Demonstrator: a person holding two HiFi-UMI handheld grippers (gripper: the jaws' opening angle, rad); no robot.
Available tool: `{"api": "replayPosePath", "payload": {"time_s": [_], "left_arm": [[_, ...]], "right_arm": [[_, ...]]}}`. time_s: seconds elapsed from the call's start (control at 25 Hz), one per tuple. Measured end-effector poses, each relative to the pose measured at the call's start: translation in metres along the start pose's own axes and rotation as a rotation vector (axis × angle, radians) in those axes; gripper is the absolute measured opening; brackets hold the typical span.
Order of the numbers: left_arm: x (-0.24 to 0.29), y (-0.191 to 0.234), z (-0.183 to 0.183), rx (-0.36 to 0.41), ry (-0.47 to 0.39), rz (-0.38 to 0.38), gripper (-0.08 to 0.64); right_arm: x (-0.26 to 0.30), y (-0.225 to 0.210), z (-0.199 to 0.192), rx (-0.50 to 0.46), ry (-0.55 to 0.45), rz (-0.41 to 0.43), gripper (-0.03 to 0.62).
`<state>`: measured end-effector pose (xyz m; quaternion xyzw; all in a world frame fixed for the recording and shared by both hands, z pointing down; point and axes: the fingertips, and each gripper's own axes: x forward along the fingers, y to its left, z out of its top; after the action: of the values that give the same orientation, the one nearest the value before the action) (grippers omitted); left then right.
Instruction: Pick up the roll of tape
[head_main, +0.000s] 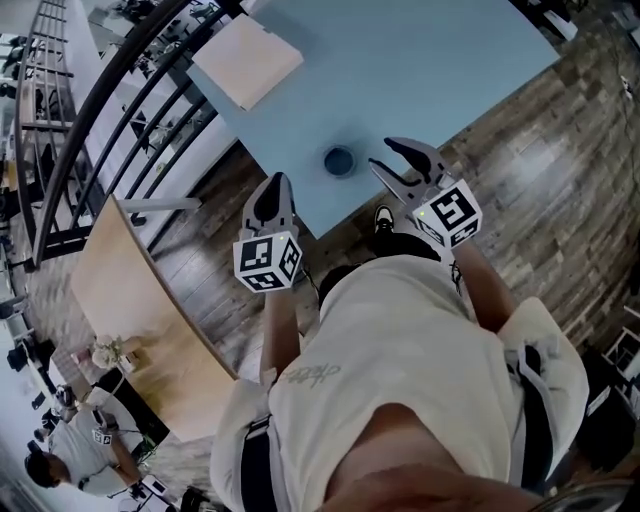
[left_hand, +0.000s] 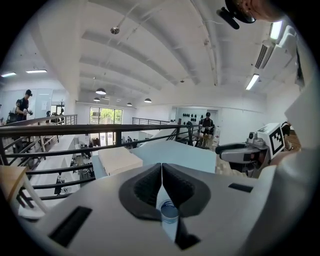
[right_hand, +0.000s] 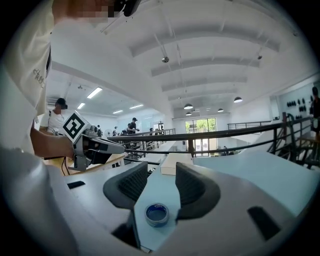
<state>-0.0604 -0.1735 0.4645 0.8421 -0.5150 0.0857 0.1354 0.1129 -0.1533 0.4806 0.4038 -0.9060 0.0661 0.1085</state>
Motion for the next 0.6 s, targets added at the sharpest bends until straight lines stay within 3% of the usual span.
{"api": "replayPosePath", "payload": {"time_s": [0.36,0.6], "left_arm": [[0.024,-0.006,0.006,-0.013,0.023,0.049,0.02],[0.025,0.007,0.006,-0.009,0.025,0.081,0.02]], "right_arm": [[0.021,-0.029,0.003,-0.001,0.004,0.07,0.179],[0.034,-0.025,0.002,-0.004,0.026,0.111,0.179]]}}
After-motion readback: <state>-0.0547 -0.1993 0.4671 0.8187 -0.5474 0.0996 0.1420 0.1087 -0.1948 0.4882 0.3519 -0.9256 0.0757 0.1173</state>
